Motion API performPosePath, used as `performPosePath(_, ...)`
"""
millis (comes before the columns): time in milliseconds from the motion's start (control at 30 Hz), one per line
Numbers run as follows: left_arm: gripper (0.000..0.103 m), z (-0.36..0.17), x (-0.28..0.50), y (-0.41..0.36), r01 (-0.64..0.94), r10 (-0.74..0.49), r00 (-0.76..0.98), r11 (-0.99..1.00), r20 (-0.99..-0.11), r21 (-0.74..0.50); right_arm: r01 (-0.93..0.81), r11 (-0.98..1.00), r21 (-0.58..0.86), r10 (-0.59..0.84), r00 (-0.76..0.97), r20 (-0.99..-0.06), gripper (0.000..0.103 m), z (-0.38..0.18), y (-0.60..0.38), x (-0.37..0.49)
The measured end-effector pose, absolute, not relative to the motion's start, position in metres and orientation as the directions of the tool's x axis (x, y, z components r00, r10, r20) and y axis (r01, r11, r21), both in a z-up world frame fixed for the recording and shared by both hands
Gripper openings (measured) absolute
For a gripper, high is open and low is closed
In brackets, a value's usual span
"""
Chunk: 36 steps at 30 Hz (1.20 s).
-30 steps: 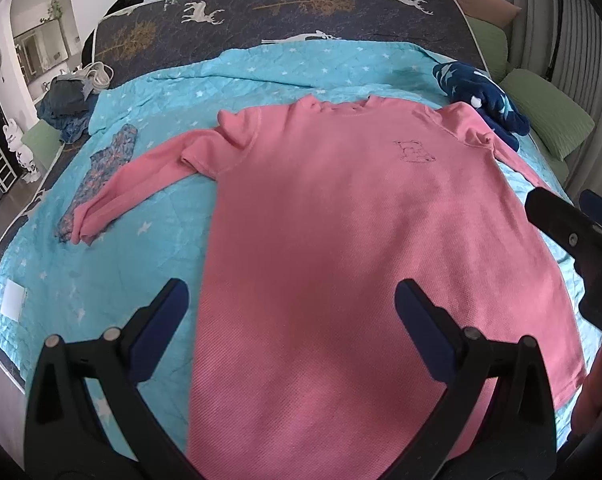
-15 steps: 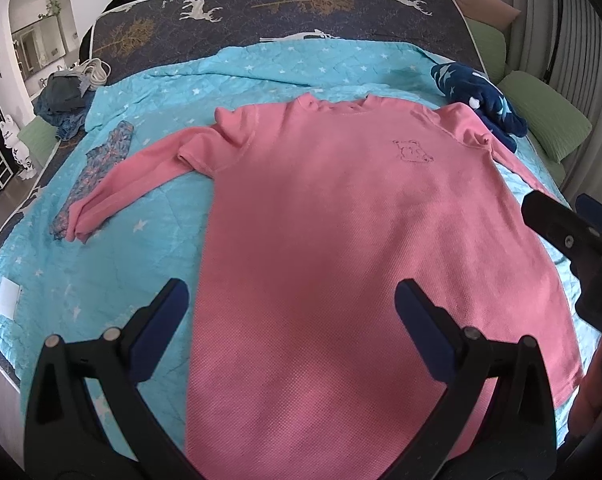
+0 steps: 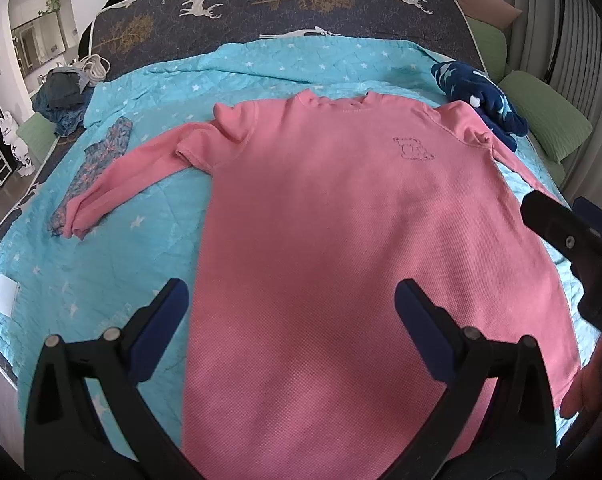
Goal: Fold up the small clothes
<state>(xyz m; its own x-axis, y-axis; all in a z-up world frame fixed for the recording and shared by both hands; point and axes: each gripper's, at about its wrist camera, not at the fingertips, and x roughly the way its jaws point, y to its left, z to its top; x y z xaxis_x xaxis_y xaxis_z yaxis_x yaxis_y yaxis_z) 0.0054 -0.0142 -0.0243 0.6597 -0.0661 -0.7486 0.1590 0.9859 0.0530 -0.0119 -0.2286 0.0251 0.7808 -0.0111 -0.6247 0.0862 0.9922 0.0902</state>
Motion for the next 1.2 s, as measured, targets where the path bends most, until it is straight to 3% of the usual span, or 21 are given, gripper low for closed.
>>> performPosePath(1067, 0.102, -0.03, 0.009, -0.008, 0.148, -0.067, 0.645, 0.988, -0.762, 0.039, 0.062, 0.991, 0.117, 0.029, 0.761, -0.649, 0.103, 0.019, -0.228, -0.007)
performPosePath(1200, 0.102, -0.03, 0.028, 0.022, 0.093, -0.123, 0.616, 0.992, -0.778, -0.084, 0.054, 0.992, 0.112, 0.032, 0.759, -0.65, 0.103, 0.018, -0.227, -0.004)
